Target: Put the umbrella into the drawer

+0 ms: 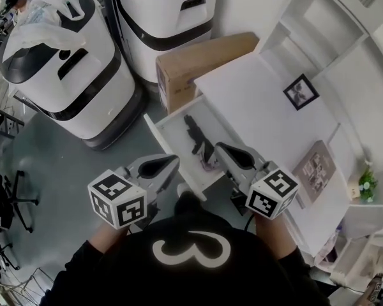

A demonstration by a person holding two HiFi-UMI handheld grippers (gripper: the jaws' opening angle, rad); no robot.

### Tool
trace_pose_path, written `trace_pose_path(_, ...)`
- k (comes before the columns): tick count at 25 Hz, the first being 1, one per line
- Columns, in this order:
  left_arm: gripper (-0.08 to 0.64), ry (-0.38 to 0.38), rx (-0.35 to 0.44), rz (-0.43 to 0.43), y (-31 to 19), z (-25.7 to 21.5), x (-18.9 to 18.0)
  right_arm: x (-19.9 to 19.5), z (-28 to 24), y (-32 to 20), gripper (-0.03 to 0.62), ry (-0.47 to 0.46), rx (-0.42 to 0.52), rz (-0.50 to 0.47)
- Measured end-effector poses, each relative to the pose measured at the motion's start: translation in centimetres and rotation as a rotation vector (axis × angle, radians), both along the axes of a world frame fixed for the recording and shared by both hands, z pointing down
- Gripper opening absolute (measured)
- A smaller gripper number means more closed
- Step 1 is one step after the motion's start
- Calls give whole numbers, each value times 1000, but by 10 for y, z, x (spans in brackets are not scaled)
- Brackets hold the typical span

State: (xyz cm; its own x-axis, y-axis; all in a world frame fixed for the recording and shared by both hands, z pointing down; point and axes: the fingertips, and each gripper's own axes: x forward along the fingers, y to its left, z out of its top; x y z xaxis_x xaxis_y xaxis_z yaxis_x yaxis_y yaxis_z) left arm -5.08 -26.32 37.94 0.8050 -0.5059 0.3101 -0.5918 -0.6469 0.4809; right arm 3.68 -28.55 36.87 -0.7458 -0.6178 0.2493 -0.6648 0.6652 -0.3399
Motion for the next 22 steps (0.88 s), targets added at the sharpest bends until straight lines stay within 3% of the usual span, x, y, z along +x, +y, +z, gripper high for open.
trace_pose_path(10,9,-21,99,29,39,-31,16,16,-32,55,3,-18,79,7)
trace_pose_path(22,9,-41,94,16,42,-31,16,19,-17,62,3,8,55,11)
